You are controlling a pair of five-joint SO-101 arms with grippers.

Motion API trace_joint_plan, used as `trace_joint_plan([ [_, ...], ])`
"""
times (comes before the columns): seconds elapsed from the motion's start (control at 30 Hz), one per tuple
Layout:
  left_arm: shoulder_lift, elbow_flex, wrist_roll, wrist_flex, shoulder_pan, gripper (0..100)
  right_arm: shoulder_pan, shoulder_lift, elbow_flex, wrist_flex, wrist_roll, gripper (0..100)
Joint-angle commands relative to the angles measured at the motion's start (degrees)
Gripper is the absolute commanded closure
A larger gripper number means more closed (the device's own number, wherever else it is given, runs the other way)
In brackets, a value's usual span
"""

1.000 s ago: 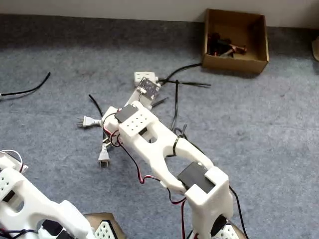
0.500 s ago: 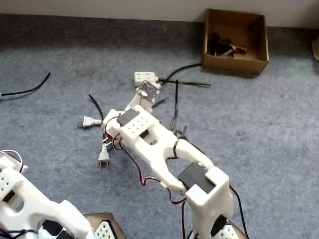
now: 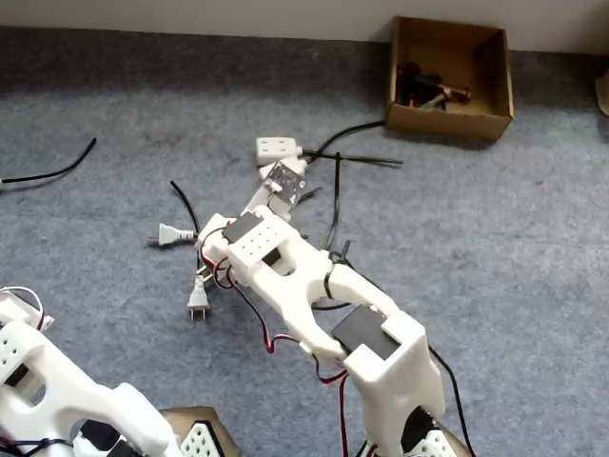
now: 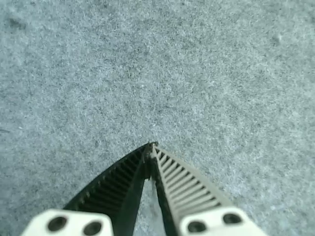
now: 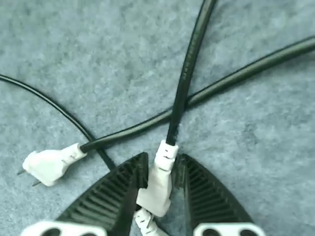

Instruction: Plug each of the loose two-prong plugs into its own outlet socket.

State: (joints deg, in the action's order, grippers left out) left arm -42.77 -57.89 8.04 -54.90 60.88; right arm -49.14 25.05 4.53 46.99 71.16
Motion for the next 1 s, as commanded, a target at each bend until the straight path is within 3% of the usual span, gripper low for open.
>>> trace_joint_plan([
  [0.0, -1.4, 0.2, 0.4, 0.7, 0.1, 99, -0.6, 1.7, -0.4, -0.2, 0.9, 89.0],
  [0.77, -1.4, 0.2, 0.4, 0.9, 0.0, 99, 3.4, 1.6, -0.6, 13.5, 0.6, 89.0],
  [0.97, -1.4, 0.1, 0.4, 0.9, 0.0, 99, 4.0, 1.7, -0.3, 14.5, -10.2, 89.0],
])
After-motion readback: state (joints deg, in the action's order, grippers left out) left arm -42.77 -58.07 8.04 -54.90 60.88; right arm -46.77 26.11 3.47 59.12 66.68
